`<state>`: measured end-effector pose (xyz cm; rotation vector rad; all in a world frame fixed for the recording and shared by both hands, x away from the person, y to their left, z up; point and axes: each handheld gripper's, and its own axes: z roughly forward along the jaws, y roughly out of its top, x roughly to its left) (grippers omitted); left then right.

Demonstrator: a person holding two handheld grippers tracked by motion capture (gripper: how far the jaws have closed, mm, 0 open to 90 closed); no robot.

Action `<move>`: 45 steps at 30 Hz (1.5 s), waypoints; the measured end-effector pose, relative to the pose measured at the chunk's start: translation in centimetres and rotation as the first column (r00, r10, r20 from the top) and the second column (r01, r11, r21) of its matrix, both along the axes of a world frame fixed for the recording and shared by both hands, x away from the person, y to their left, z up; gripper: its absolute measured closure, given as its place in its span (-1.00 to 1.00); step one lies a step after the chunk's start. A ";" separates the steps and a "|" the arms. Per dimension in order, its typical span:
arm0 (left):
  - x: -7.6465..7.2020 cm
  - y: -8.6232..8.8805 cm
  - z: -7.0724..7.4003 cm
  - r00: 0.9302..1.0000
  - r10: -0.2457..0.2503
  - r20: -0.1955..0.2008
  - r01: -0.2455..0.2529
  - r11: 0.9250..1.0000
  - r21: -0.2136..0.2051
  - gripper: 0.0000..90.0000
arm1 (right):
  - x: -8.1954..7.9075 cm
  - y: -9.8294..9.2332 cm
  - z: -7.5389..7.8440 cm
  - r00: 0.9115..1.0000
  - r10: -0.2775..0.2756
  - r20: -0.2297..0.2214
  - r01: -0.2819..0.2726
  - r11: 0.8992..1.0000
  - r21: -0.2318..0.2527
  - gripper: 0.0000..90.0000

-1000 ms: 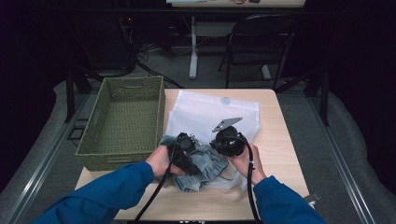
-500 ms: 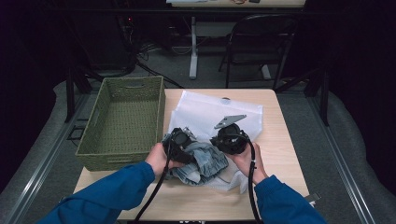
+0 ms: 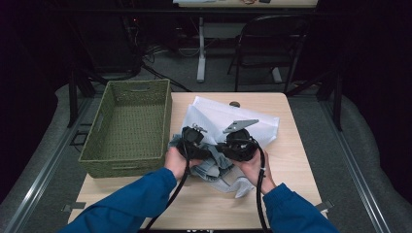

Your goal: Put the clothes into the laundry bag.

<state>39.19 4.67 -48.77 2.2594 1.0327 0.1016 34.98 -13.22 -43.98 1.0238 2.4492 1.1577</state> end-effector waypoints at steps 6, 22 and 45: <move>0.1 -0.4 -1.3 0.994 -0.106 -0.003 0.106 0.994 0.007 -0.31 | 1.0 -0.6 -2.6 0.997 -0.016 -0.080 0.013 0.999 -0.042 0.98; -1.9 1.3 0.1 0.969 -0.245 0.004 0.244 0.966 0.091 -0.78 | 1.2 -0.7 -2.3 0.996 -0.016 -0.083 0.014 1.000 -0.023 0.98; -1.1 1.9 0.7 0.993 -0.044 0.105 0.066 0.975 -0.213 0.62 | -0.4 -0.2 0.6 0.999 0.040 -0.008 -0.039 0.994 0.103 0.98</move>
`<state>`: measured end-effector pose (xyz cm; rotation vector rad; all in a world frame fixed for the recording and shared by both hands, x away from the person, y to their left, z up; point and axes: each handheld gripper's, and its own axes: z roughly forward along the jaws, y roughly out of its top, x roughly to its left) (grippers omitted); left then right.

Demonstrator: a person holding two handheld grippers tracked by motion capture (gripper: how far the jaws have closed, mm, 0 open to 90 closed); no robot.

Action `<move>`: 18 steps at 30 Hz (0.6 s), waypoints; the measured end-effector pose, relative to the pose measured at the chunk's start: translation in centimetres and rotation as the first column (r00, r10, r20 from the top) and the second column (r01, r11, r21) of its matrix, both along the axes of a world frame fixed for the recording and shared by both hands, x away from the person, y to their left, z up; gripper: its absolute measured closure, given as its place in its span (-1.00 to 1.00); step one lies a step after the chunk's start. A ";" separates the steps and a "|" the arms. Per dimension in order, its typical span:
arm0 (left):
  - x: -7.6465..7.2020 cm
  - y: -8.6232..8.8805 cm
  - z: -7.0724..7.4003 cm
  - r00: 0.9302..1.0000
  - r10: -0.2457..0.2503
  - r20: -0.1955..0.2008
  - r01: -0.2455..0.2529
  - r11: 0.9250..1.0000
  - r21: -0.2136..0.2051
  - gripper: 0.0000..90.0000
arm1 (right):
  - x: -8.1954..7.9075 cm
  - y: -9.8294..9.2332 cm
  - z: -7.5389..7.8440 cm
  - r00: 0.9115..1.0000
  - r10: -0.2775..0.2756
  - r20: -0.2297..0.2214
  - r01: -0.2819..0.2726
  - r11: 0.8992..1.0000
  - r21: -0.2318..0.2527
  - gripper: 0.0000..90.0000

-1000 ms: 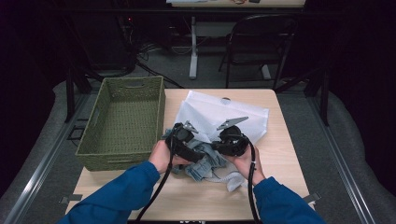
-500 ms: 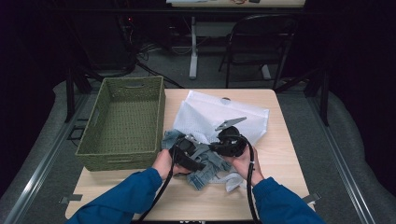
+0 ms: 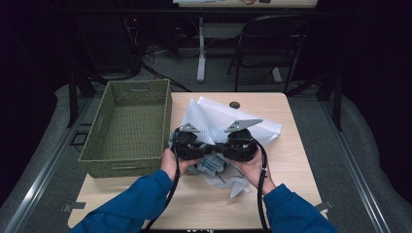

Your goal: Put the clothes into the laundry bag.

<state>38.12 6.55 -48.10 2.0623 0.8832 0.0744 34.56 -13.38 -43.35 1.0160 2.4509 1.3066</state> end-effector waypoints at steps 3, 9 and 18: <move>0.0 -0.8 0.2 0.998 0.056 0.031 -0.055 0.998 -0.032 0.61 | -0.2 -0.2 0.3 1.000 0.010 -0.006 -0.010 0.999 0.052 0.98; 1.5 -2.8 -3.7 1.000 -0.022 0.002 0.022 0.999 0.048 0.30 | 0.9 -0.9 -2.3 0.995 -0.034 -0.096 0.032 0.999 -0.022 0.98; -0.5 -1.8 -1.5 0.990 -0.110 0.085 0.094 0.980 0.175 -0.49 | 1.7 -1.8 -3.5 0.989 -0.061 -0.133 0.054 0.997 -0.058 0.98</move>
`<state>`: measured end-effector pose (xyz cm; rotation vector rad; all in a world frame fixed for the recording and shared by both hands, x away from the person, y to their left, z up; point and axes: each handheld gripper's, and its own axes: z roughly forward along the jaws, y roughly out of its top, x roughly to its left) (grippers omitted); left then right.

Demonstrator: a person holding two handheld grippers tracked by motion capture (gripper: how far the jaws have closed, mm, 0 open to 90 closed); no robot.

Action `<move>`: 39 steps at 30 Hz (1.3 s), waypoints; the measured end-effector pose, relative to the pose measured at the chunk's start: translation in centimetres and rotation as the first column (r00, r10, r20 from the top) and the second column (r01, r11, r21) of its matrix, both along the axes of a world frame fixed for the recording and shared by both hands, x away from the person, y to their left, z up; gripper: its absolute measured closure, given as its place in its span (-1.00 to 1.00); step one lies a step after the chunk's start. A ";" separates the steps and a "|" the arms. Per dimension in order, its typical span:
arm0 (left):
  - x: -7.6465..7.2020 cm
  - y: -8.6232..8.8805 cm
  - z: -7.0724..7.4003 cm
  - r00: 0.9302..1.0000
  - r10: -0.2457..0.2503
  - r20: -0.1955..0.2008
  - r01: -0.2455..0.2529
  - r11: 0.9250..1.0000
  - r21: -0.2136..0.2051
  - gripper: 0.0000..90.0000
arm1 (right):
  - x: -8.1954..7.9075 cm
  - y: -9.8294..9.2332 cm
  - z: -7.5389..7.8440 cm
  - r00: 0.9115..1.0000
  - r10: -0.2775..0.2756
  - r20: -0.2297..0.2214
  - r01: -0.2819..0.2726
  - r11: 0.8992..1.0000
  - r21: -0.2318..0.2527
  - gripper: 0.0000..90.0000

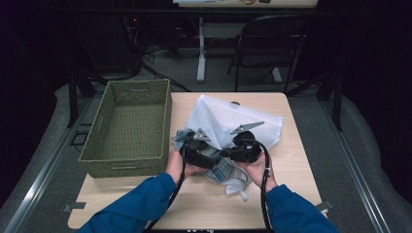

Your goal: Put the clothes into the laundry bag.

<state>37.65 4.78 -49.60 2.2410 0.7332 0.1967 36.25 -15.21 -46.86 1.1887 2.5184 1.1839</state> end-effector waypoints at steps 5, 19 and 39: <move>-0.9 1.5 0.1 1.000 -0.007 0.007 0.007 0.999 0.036 -0.59 | -0.1 0.4 -0.1 1.000 0.013 0.008 -0.013 1.000 -0.021 0.98; -0.2 -0.6 -3.5 0.998 -0.012 0.059 0.013 1.000 -0.028 0.71 | -0.8 1.7 0.2 0.998 0.046 0.041 -0.046 0.999 0.000 0.98; 0.3 0.2 -0.4 0.997 -0.063 0.039 0.064 0.998 -0.026 -0.21 | 0.0 -0.5 -0.2 0.999 -0.021 -0.038 0.025 0.994 0.106 0.97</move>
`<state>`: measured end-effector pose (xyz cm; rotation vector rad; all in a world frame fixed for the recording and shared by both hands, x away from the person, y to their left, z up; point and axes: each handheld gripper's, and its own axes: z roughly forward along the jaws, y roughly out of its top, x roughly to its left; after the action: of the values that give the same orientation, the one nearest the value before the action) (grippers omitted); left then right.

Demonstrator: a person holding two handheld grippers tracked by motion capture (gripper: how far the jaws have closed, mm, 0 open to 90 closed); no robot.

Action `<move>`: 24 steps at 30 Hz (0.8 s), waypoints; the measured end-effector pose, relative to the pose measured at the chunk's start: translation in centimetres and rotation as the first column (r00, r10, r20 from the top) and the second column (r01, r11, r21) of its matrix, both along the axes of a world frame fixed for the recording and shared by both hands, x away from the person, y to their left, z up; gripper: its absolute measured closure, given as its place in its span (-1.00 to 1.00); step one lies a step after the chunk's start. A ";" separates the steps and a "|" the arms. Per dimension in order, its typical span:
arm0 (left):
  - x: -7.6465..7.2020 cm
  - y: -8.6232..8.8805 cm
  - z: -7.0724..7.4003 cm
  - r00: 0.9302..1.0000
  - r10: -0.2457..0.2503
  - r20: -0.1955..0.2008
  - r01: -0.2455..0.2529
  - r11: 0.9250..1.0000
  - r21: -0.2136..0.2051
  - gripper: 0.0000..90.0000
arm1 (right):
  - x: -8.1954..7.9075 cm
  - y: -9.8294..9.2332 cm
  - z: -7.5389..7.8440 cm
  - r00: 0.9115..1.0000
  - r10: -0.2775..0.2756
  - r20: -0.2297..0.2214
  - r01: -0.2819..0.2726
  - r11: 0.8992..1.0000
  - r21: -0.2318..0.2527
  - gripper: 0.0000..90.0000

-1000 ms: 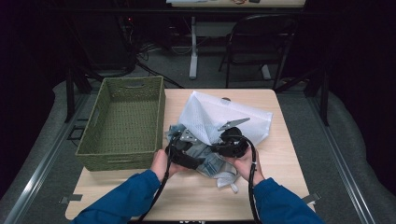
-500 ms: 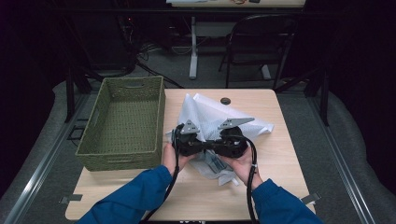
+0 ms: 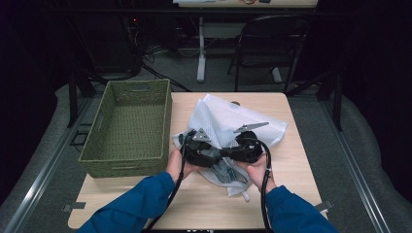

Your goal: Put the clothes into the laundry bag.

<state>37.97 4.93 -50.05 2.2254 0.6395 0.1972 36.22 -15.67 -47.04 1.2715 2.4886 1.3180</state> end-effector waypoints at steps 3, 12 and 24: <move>-0.8 1.7 0.9 0.999 0.035 0.026 -0.035 0.999 0.005 -0.35 | 0.0 0.1 0.1 1.000 0.005 0.016 -0.004 1.000 -0.029 0.97; -1.0 3.8 -0.8 0.990 0.126 -0.069 -0.120 0.989 0.088 -0.65 | 0.0 0.6 0.1 1.000 0.014 0.019 -0.012 0.997 -0.079 0.97; 0.2 0.3 -4.4 0.998 0.061 -0.017 -0.060 0.997 0.043 0.72 | 0.3 0.8 -0.1 0.999 0.026 0.022 -0.024 0.996 -0.090 0.98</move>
<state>38.19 5.24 -54.49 2.2526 0.7192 0.2224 36.53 -14.89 -47.15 1.2039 2.5245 1.2040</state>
